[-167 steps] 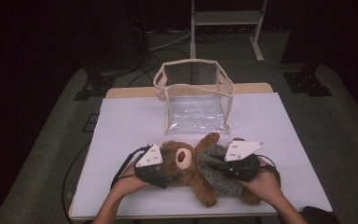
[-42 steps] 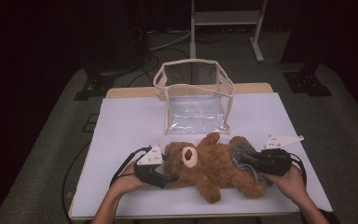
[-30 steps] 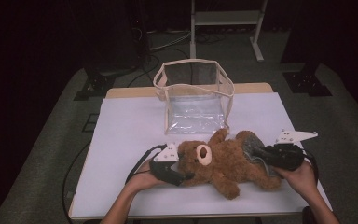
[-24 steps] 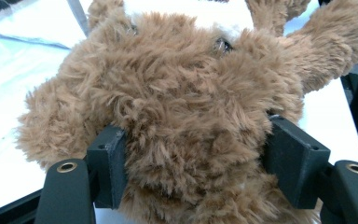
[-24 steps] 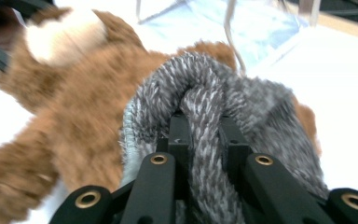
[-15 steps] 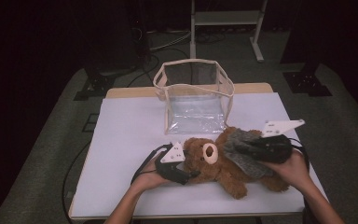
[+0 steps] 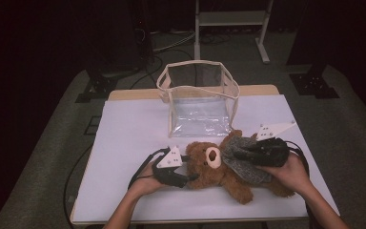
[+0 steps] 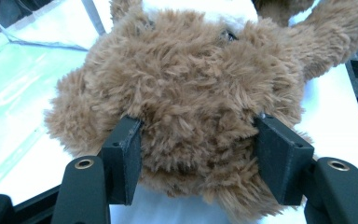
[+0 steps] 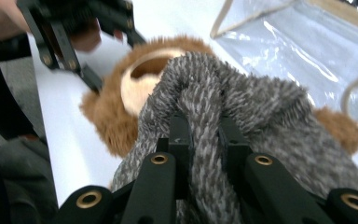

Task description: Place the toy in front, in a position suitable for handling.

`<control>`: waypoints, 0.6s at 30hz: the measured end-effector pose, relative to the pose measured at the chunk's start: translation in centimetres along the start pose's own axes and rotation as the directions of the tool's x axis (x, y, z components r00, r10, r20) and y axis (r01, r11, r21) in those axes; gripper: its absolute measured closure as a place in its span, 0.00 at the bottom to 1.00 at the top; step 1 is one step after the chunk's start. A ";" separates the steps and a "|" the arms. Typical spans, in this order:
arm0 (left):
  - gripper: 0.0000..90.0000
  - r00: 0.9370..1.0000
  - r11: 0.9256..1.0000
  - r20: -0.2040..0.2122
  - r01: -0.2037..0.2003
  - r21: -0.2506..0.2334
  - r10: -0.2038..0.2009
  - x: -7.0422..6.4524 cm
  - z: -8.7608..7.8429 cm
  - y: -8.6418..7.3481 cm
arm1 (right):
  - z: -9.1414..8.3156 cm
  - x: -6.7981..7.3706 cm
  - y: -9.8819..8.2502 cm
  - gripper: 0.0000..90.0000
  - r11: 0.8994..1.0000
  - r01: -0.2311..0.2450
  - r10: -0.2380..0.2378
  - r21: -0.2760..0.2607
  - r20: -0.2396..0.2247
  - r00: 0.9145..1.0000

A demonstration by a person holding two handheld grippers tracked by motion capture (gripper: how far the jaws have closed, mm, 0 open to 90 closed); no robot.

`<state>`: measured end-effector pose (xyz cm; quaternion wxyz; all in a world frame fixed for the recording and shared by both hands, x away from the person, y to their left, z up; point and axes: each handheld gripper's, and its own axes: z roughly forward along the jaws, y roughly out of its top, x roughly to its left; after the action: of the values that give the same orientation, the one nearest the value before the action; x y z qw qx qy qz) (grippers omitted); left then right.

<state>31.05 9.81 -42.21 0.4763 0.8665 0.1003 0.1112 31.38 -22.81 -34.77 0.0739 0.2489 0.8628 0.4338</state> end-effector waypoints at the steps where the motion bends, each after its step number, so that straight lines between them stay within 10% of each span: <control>1: 0.43 1.000 1.000 0.000 0.001 -0.001 -0.001 -0.1 0.0 0.0 | 0.2 0.0 0.4 0.87 1.000 0.000 0.000 -0.003 0.000 1.000; 7: 0.43 1.000 1.000 -0.001 -0.012 -0.004 0.012 -0.3 0.1 -0.1 | 3.3 -1.2 3.6 0.87 1.000 -0.027 0.027 0.000 -0.089 0.996; 18: 0.43 0.999 0.999 0.022 -0.036 -0.001 0.036 -0.7 0.1 -0.3 | 12.2 -2.5 7.8 0.87 0.984 0.021 0.006 0.178 -0.149 0.989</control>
<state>30.39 9.69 -42.57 0.4757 0.8691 0.0796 0.1102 40.55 -11.42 -36.34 -0.0116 0.2181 0.9023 0.3716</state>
